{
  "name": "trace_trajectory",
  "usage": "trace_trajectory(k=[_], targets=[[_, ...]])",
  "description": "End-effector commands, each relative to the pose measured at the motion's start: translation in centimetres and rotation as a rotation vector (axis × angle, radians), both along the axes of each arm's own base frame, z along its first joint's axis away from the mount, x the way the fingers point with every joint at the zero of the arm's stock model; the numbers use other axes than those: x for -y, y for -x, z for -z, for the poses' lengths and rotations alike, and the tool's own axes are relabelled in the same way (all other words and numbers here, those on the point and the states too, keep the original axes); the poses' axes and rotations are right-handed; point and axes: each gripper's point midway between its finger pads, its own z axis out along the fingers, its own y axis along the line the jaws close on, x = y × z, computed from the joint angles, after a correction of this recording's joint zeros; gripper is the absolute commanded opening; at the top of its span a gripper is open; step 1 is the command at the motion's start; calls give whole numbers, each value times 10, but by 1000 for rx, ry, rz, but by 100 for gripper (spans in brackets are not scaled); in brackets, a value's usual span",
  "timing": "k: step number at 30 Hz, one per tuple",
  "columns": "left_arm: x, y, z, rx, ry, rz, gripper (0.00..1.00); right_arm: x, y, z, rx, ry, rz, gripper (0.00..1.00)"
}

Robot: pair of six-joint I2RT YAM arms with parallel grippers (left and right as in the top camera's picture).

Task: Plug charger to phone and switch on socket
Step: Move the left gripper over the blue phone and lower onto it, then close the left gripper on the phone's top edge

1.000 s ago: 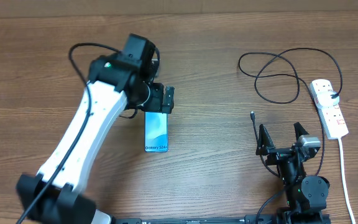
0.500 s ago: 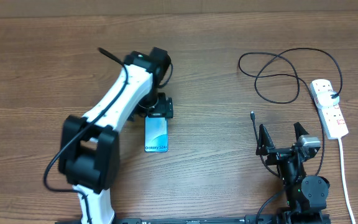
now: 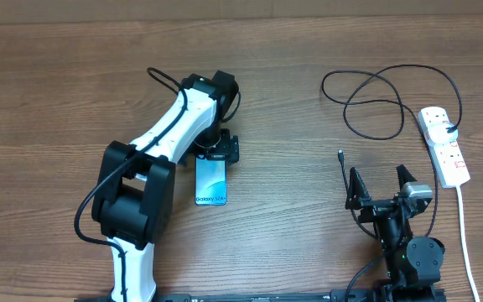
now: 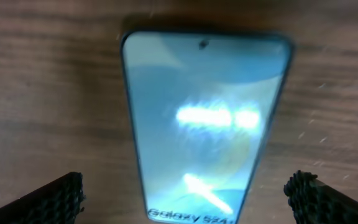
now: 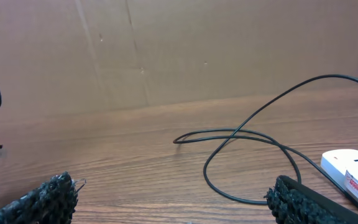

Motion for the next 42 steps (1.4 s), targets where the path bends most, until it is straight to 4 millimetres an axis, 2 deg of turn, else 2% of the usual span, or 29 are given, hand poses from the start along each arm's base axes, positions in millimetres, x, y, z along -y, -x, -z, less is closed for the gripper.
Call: trace_trajectory(k=[1,5,12,21,26,30,37,42], targets=[[6,5,11,-3,-15,46,100,2,0,2,5,1,12,100],[4,12,22,-13,-28,51,100,2,0,2,5,1,12,100],[-14,11,20,2,-124,67,100,2,0,2,5,1,12,100],[-10,5,22,28,-108,65,100,2,0,2,5,1,12,100],[-7,10,24,7,-89,64,100,2,0,2,5,1,12,100],[-9,17,35,-8,-83,63,99,2,0,2,5,1,12,100],[0,35,64,-36,5,47,100,2,0,2,5,1,12,100],[0,44,73,-53,17,44,100,2,0,2,5,1,12,100]])
